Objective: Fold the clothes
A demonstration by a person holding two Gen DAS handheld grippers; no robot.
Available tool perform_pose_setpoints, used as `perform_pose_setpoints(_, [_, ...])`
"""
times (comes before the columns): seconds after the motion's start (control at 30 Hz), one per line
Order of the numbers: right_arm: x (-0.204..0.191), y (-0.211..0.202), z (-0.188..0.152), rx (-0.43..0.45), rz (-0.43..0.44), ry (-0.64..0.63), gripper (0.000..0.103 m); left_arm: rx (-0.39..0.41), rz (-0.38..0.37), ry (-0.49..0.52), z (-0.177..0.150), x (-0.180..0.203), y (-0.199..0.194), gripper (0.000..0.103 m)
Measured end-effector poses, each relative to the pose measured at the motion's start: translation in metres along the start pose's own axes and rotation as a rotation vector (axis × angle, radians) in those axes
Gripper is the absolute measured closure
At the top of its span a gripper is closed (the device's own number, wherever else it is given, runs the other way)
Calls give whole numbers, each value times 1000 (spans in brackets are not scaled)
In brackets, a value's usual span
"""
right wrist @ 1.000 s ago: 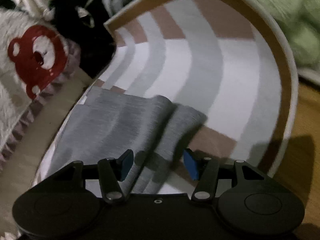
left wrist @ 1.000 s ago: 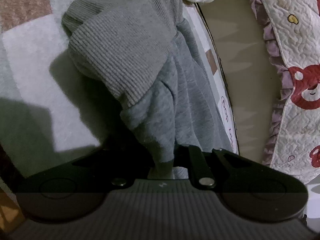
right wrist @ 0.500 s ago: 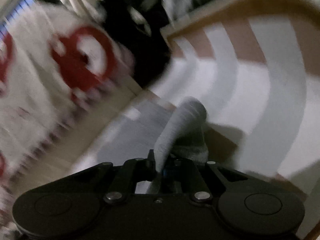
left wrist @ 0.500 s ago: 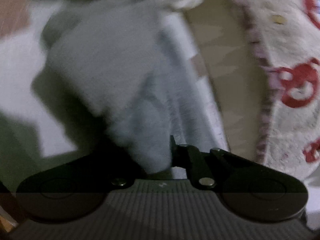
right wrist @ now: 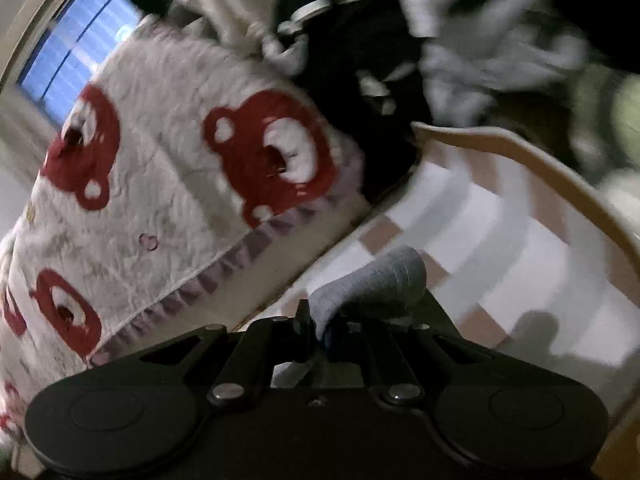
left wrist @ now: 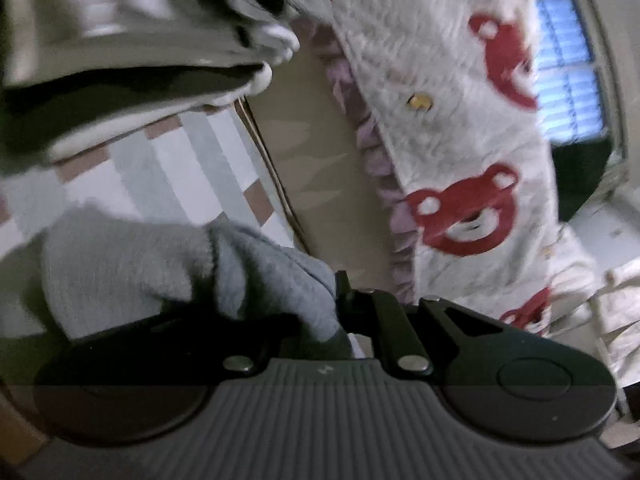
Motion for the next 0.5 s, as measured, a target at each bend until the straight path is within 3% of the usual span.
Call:
perform_pose_setpoints(0.13, [-35, 16, 41, 62, 23, -54, 96, 35, -68, 13, 27, 45, 39, 96])
perform_pose_setpoints(0.23, [-61, 27, 71, 108, 40, -95, 96, 96, -230, -19, 40, 72, 40, 96])
perform_pose_setpoints(0.33, [-86, 37, 100, 153, 56, -132, 96, 103, -358, -46, 35, 67, 34, 96])
perform_pose_setpoints(0.43, [-46, 24, 72, 145, 40, -85, 97, 58, -411, -32, 21, 34, 33, 95])
perform_pose_setpoints(0.5, [-11, 21, 38, 119, 5, -40, 97, 45, -359, -38, 7, -9, 38, 95])
Point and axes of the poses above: each gripper's, at about its wrist camera, not at the fingertips, and y roughly the way its jaws point, x to its right, z to its top, the point moved 8 cm from there along y, roughly the way its jaws point, and after that the axes turned 10 degrees about -y, right-handed, at the moved point
